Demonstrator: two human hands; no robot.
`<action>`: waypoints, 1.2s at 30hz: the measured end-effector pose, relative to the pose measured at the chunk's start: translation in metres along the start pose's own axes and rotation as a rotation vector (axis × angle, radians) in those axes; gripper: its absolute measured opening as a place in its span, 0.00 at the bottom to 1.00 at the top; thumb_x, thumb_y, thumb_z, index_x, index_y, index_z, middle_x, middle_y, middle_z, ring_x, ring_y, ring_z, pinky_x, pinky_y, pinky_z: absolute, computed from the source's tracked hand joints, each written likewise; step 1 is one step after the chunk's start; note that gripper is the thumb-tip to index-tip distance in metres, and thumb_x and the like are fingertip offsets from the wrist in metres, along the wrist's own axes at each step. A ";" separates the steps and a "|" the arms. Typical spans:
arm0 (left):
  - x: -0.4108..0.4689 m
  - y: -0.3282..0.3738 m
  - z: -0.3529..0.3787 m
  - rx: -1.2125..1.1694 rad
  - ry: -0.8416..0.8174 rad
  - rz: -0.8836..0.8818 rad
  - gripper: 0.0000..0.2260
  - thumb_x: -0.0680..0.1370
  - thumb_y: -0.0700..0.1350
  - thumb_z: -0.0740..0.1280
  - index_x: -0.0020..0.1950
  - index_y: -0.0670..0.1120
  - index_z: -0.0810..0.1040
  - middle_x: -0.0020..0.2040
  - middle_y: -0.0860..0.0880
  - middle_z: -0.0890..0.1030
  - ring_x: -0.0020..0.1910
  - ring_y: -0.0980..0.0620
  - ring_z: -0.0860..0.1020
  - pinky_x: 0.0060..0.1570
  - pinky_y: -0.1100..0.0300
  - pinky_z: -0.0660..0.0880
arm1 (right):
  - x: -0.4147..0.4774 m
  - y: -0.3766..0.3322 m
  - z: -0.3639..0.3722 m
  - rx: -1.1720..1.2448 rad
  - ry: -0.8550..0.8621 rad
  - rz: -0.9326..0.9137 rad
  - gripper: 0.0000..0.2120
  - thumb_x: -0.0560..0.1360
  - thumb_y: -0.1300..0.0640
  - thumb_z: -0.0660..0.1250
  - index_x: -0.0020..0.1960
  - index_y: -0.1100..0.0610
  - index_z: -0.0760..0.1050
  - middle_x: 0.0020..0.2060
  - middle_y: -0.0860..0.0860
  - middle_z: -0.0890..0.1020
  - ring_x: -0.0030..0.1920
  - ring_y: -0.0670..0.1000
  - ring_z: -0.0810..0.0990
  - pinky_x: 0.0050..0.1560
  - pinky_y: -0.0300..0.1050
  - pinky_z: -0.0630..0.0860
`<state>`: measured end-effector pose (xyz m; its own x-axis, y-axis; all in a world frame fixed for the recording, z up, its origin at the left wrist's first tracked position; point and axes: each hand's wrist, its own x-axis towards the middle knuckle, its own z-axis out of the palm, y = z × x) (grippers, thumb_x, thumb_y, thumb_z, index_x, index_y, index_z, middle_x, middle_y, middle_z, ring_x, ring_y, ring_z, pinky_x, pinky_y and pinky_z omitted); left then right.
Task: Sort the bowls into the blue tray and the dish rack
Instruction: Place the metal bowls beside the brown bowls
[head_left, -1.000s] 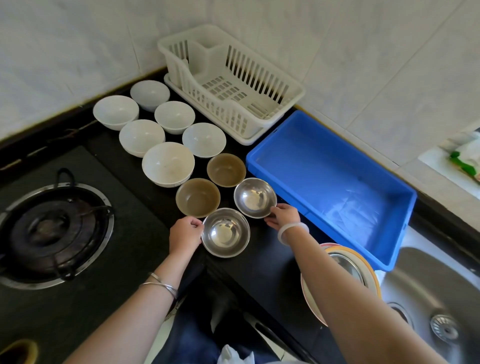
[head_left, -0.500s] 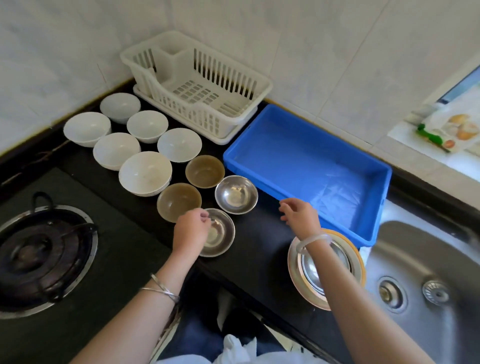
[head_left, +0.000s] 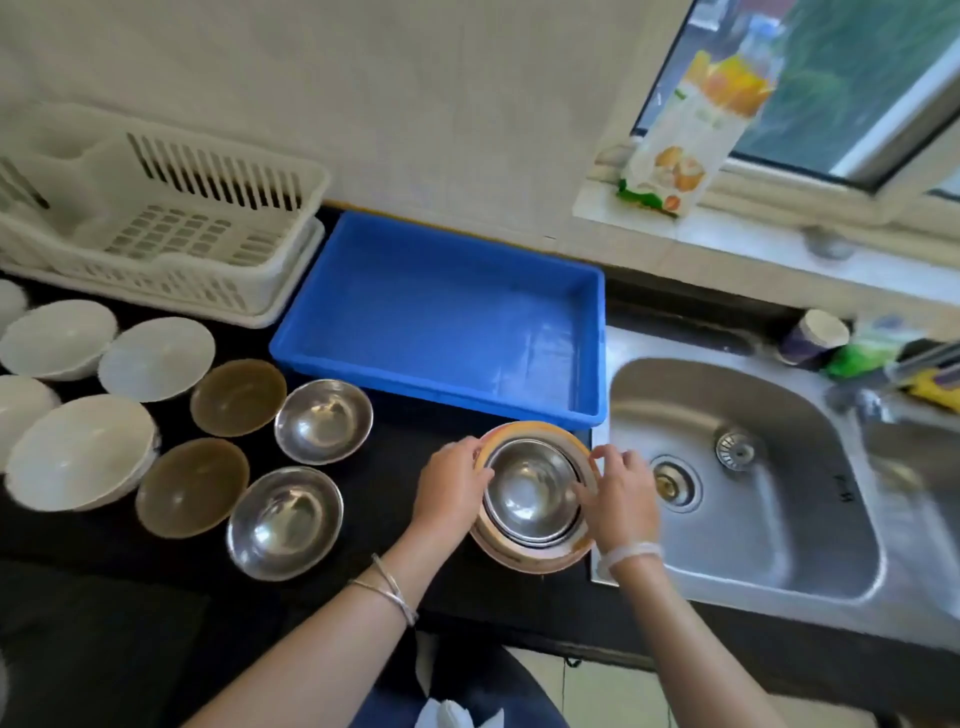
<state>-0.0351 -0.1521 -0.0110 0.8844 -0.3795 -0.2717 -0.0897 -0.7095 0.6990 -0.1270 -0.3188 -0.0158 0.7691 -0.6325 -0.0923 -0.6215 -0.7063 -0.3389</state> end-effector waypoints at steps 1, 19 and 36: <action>0.001 0.003 0.004 0.007 -0.005 0.010 0.13 0.75 0.45 0.67 0.59 0.49 0.75 0.52 0.51 0.80 0.52 0.51 0.78 0.51 0.56 0.76 | -0.001 0.001 0.001 0.006 -0.011 0.027 0.18 0.67 0.55 0.74 0.54 0.59 0.74 0.48 0.59 0.76 0.49 0.62 0.74 0.50 0.52 0.71; 0.010 -0.003 0.022 0.008 -0.008 0.033 0.17 0.74 0.40 0.68 0.61 0.50 0.72 0.51 0.51 0.77 0.47 0.54 0.76 0.45 0.61 0.73 | -0.006 -0.003 -0.006 0.078 -0.051 0.111 0.14 0.73 0.59 0.62 0.58 0.57 0.75 0.53 0.56 0.78 0.50 0.59 0.79 0.47 0.47 0.73; 0.008 0.012 0.028 0.057 0.017 -0.036 0.15 0.74 0.37 0.65 0.59 0.47 0.72 0.53 0.48 0.75 0.46 0.53 0.75 0.41 0.61 0.72 | -0.008 0.017 -0.041 0.466 0.038 0.223 0.06 0.71 0.61 0.66 0.41 0.55 0.82 0.31 0.46 0.80 0.35 0.49 0.78 0.35 0.36 0.70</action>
<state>-0.0413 -0.1805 -0.0228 0.8951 -0.3431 -0.2847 -0.0829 -0.7556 0.6498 -0.1497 -0.3390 0.0173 0.6140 -0.7689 -0.1787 -0.6305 -0.3415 -0.6971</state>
